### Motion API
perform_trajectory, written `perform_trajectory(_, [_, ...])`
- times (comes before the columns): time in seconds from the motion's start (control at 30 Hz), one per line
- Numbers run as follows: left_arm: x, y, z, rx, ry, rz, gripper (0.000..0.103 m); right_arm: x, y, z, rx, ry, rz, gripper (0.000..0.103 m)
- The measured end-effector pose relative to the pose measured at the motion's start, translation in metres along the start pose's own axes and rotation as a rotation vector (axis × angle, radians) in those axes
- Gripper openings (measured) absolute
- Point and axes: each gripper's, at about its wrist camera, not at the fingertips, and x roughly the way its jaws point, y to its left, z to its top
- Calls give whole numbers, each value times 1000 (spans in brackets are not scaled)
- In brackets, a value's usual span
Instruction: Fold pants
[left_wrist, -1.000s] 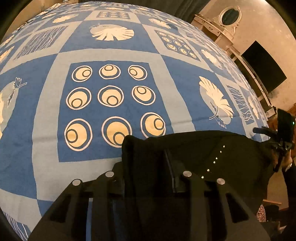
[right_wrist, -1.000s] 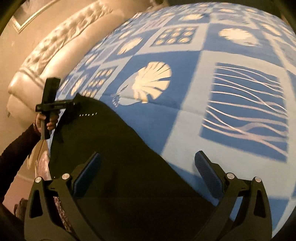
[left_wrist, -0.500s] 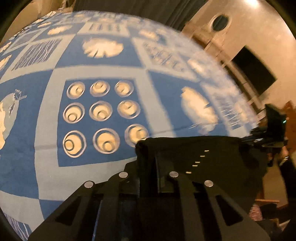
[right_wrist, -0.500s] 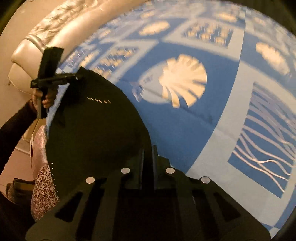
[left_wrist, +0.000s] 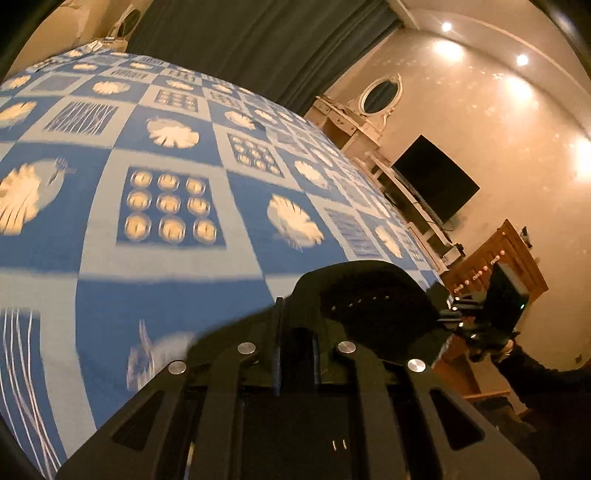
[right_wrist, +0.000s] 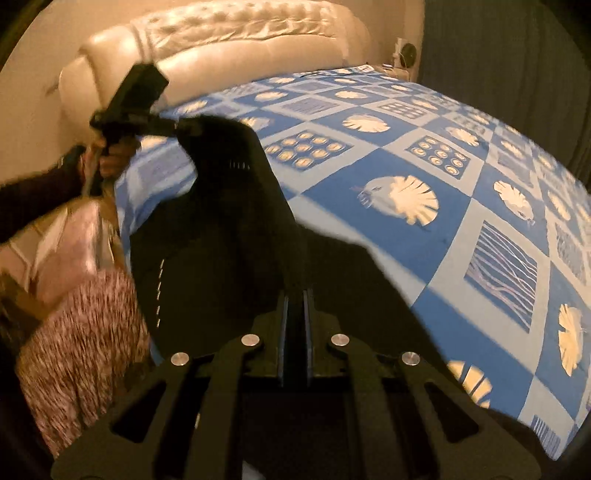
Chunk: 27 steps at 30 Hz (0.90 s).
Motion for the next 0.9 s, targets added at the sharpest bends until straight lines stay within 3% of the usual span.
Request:
perform_trajectory(0.2, [-18, 10, -71, -57, 77, 62, 16, 24, 44, -46, -11, 84, 35, 10])
perform_trajectory(0.37, [-9, 19, -108, -83, 153, 126, 17, 47, 68, -71, -37, 155, 23, 16])
perform_trajectory(0.43, [-11, 19, -115, -72, 164, 146, 17, 48, 72, -75, -40, 161, 11, 24])
perform_trajectory(0.5, [-13, 14, -118, -41, 187, 181, 20, 46, 72, -76, 1, 160, 57, 48])
perform_trajectory(0.6, [-15, 5, -128, 2, 248, 253, 21, 37, 72, -78, 35, 154, 84, 54])
perform_trajectory(0.73, [-31, 1, -134, -1, 257, 300, 21, 1, 41, -85, 188, 95, 138, 55])
perform_trajectory(0.8, [-40, -1, -126, -19, 222, 317, 21, -29, 4, -94, 334, 24, 136, 65])
perform_trajectory(0.87, [-46, -8, -109, -33, 151, 336, 29, -60, -40, -109, 485, -52, 106, 65])
perform_trajectory(0.9, [-46, -11, -99, -41, 120, 334, 43, -81, -69, -122, 578, -97, 73, 65])
